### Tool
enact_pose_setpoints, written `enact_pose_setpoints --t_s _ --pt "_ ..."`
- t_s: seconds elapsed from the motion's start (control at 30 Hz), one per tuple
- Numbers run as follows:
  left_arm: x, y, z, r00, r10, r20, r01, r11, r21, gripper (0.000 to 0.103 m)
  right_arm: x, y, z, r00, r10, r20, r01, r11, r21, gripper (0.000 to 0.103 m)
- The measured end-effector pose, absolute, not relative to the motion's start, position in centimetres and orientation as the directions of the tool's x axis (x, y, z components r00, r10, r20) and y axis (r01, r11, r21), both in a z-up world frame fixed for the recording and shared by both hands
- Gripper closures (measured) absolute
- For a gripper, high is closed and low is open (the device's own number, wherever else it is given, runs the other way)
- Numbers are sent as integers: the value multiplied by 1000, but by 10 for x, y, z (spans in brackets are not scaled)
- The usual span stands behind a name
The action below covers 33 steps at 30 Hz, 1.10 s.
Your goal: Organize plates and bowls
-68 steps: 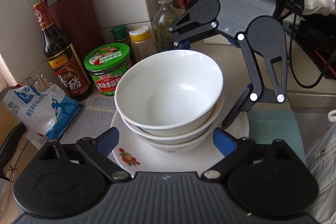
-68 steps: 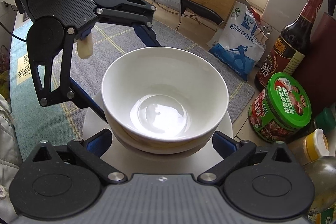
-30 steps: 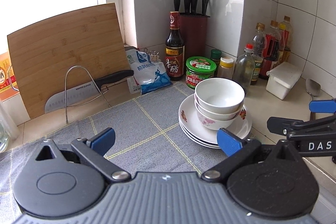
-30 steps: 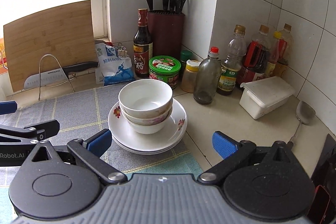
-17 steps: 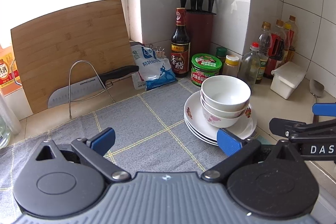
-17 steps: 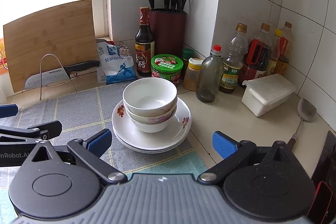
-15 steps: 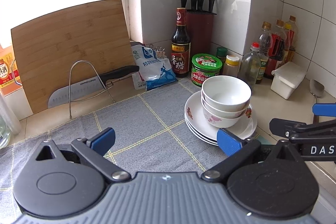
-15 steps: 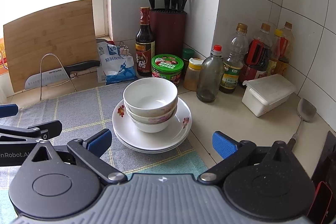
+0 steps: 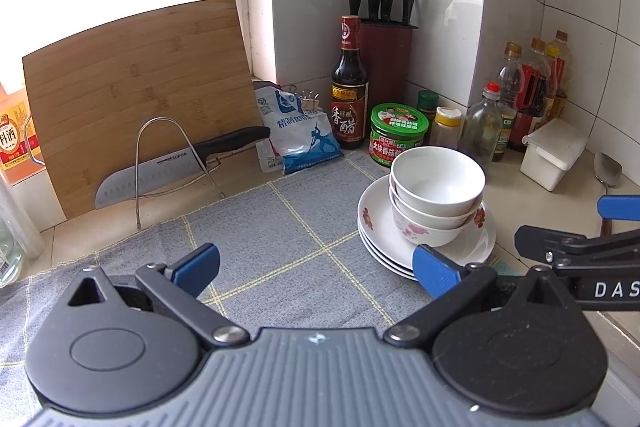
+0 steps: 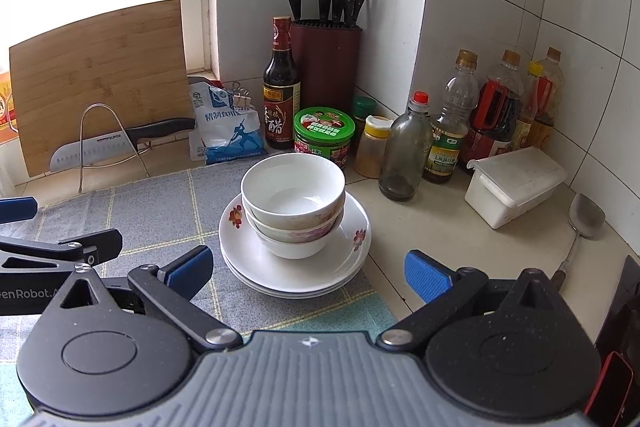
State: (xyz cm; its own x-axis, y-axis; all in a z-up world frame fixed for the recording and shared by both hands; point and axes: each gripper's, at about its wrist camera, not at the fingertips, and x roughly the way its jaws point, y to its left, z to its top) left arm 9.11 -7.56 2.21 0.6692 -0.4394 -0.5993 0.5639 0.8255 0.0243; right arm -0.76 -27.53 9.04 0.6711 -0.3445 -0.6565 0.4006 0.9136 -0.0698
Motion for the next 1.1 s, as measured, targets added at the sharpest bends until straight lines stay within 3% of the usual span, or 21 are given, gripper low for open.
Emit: enact_pose_setpoints --t_s 1.1 --pt "92 -80 21 668 -435 -604 563 826 28 1 -4 -277 90 668 -349 -657 399 913 -79 0"
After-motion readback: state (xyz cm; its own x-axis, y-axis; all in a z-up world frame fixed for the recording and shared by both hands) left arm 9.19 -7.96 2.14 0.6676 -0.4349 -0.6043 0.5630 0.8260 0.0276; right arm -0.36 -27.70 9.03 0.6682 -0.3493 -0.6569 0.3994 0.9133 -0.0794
